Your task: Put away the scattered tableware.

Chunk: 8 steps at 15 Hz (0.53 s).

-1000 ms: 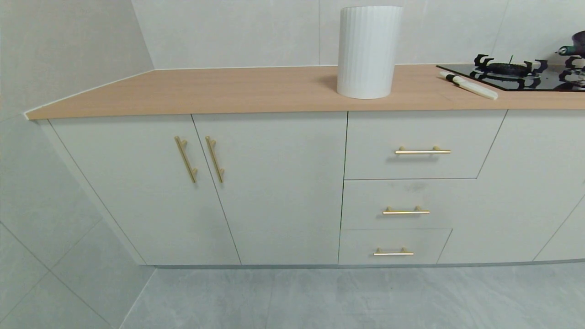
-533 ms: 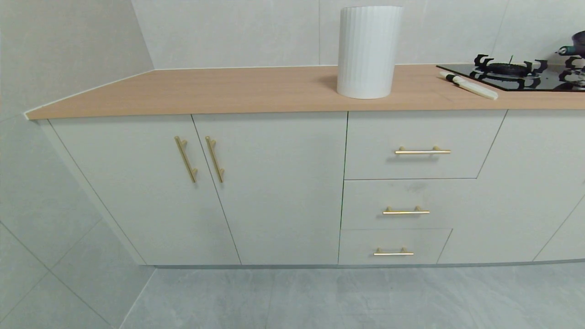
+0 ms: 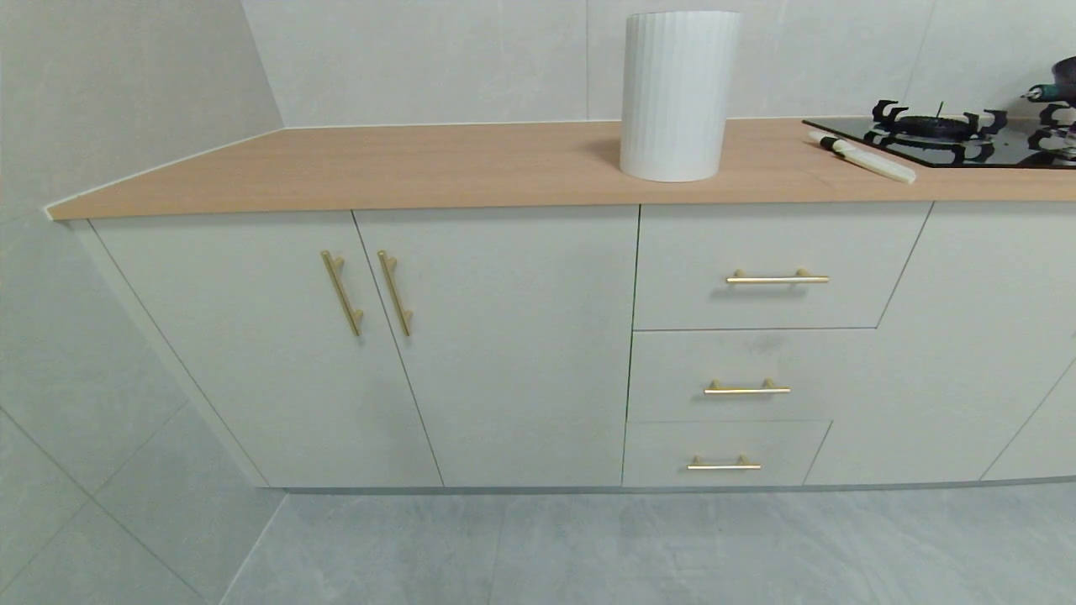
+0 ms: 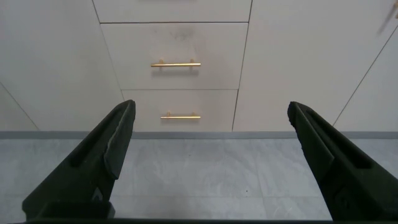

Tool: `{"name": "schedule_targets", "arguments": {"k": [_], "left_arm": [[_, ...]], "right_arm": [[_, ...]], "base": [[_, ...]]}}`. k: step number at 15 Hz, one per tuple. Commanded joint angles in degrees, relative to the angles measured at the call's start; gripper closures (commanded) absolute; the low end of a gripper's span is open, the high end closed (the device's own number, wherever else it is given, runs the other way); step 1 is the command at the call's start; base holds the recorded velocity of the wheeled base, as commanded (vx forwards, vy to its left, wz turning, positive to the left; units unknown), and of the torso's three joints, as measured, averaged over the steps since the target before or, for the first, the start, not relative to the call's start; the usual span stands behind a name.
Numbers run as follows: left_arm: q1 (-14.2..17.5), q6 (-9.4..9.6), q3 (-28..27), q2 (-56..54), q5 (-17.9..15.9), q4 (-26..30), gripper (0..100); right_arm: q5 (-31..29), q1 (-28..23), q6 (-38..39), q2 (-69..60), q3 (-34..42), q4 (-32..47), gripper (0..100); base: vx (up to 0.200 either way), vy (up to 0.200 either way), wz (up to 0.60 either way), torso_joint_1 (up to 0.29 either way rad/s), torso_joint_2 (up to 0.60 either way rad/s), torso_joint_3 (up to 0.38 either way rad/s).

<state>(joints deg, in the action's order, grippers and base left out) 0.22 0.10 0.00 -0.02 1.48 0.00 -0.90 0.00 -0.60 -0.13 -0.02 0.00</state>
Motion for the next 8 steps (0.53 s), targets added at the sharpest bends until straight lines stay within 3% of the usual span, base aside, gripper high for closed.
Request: {"name": "schedule_targets", "arguments": {"k": [1,8], "left_arm": [[0.0,-0.01,0.0,0.0,0.0,-0.1,0],[0.0,-0.19,0.0,0.0,0.0,0.0,0]], "right_arm": [[0.0,0.0,0.0,0.1,0.0,0.0,0],[0.0,0.0,0.0,0.1,-0.1,0.0,0]], "base": [[0.2,0.0,0.0,0.002,0.0,0.007],[0.2,0.0,0.0,0.005,0.0,0.002]]}}
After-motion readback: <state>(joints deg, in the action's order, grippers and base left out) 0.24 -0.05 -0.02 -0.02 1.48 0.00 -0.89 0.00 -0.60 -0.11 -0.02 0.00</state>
